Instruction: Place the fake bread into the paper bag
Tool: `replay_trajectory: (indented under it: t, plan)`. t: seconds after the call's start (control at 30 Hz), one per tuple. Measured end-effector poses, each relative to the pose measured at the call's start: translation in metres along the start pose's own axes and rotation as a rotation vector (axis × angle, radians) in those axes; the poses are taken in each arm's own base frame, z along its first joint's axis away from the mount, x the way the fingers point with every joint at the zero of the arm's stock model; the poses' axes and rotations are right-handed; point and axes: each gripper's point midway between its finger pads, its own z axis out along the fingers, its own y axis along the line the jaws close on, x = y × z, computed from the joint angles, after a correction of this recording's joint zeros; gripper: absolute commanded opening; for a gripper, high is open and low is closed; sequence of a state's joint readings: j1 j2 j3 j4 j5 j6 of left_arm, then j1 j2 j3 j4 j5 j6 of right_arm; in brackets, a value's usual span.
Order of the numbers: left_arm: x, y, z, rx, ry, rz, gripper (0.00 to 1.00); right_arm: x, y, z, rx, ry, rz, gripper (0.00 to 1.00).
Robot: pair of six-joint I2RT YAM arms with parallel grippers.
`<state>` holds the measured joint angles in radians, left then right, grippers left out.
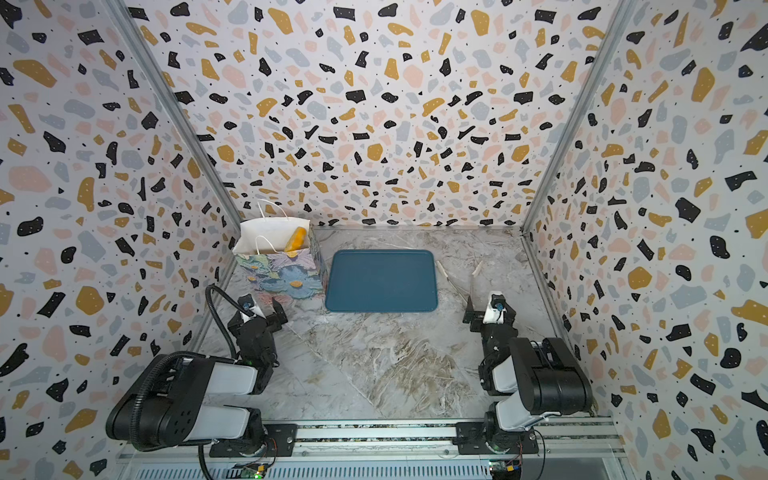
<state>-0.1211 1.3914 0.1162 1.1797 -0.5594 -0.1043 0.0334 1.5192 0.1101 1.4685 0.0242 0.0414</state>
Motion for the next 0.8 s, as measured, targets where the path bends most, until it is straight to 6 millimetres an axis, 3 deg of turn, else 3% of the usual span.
replay_trajectory:
  t: [0.13, 0.37, 0.8]
  plan:
    - [0.000, 0.000, 0.000, 0.000, 0.000, 0.000, 1.00, -0.010, 0.013, 0.016, -0.063, -0.007, -0.031, 0.99]
    - [0.000, 0.000, 0.000, 0.000, 0.000, 0.000, 1.00, 0.002, 0.019, 0.016, -0.098, 0.042, -0.048, 0.99]
    - [0.000, 0.000, 0.000, 0.000, 0.000, 0.000, 0.99, 0.004, 0.020, 0.016, -0.102, 0.052, -0.051, 0.99]
